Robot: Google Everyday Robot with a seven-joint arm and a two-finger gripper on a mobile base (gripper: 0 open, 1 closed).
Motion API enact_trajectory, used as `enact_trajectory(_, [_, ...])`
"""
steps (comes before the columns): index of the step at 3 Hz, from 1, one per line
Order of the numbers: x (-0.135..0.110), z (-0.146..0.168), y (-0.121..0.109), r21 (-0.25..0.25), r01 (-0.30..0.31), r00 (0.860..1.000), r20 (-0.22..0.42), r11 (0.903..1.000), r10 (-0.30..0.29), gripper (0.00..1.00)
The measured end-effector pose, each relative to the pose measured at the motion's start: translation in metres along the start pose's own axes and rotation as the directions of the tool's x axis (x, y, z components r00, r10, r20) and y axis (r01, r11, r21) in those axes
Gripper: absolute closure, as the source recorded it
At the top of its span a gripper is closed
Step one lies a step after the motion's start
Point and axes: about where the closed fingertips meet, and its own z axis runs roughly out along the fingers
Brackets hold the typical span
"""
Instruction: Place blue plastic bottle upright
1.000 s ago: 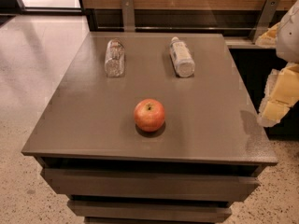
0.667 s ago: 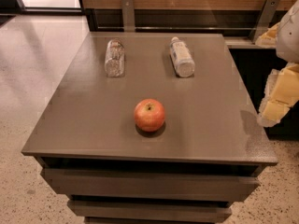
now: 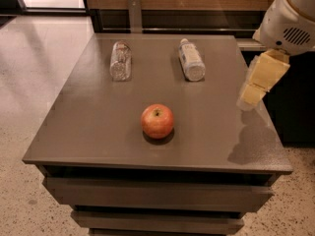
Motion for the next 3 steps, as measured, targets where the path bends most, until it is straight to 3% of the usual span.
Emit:
enact_trajectory(1, [-0.0228,0.0252,-0.0201,0.003,-0.107,0.994,0.000,0.9942,0.107,0.00])
enact_trajectory(2, [-0.0254,0.0267,-0.0200,0.003,-0.156,0.988,0.001,0.9877,0.156,0.00])
enact_trajectory(3, [-0.0262,0.0272,-0.0207,0.003,-0.159,0.987,0.002,0.9873,0.159,0.00])
